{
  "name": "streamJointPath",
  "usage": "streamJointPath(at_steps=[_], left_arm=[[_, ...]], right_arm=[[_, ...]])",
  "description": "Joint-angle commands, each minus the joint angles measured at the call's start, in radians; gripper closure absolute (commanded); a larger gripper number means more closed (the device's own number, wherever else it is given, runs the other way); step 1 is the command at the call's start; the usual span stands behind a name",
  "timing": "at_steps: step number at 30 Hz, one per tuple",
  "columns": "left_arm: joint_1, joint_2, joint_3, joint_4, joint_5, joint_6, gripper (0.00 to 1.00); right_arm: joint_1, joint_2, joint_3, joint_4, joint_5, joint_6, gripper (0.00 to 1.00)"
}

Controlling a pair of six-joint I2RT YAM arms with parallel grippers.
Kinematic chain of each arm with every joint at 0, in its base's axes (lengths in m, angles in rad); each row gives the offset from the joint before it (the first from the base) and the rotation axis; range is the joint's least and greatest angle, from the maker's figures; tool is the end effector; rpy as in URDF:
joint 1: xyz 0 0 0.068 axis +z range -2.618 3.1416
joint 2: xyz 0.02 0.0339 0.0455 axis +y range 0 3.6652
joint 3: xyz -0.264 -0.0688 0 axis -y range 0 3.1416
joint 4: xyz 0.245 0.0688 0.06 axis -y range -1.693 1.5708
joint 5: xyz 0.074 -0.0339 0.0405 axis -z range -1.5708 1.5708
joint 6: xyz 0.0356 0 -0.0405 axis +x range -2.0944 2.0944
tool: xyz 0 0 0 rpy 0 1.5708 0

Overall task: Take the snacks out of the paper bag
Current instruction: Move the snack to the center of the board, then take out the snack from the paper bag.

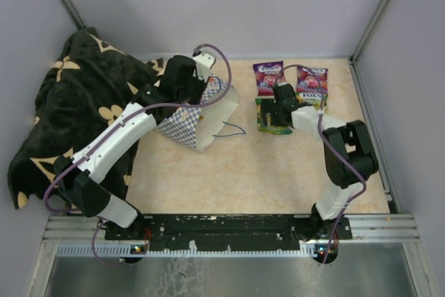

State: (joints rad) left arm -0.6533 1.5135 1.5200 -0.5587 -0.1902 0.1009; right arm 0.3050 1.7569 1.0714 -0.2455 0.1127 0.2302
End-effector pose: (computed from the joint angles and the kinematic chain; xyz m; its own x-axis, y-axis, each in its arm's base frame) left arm 0.2759 -0.2027 0.3815 -0.3672 0.4056 -0.8371 0.5086 0.8410 0.1844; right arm 0.3463 0.1048 0.1765 -0.7985 -0.0137 -0.6019 -0.0536 0.9974 0.0484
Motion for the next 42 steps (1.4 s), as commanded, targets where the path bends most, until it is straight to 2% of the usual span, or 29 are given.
streamJointPath(at_steps=[1,4,7,11,14,22,28,42], left_arm=[[0.042,-0.037,0.043,-0.066,-0.033,0.001,1.00],[0.061,-0.059,0.031,-0.068,-0.022,0.008,1.00],[0.065,-0.065,0.015,-0.066,-0.009,0.022,1.00],[0.066,-0.059,0.001,-0.060,-0.002,0.013,1.00],[0.065,-0.067,-0.013,-0.048,0.017,0.003,1.00],[0.066,-0.079,-0.049,-0.023,0.054,-0.029,1.00],[0.066,-0.100,-0.090,-0.005,0.044,-0.025,1.00],[0.066,-0.110,-0.139,0.022,0.056,-0.022,1.00]], right_arm=[[0.135,-0.265,0.000,0.038,0.098,0.142,0.01],[0.177,-0.393,-0.107,0.262,-0.046,0.359,0.04],[0.228,-0.413,-0.235,0.516,-0.137,0.609,0.10],[0.309,-0.300,-0.290,0.717,-0.109,0.851,0.16],[0.348,-0.178,-0.286,0.860,-0.095,0.950,0.19],[0.456,0.072,-0.122,0.924,-0.094,1.022,0.22],[0.479,0.245,-0.083,0.985,-0.100,1.152,0.33],[0.493,0.466,0.183,0.791,-0.155,1.170,0.44]])
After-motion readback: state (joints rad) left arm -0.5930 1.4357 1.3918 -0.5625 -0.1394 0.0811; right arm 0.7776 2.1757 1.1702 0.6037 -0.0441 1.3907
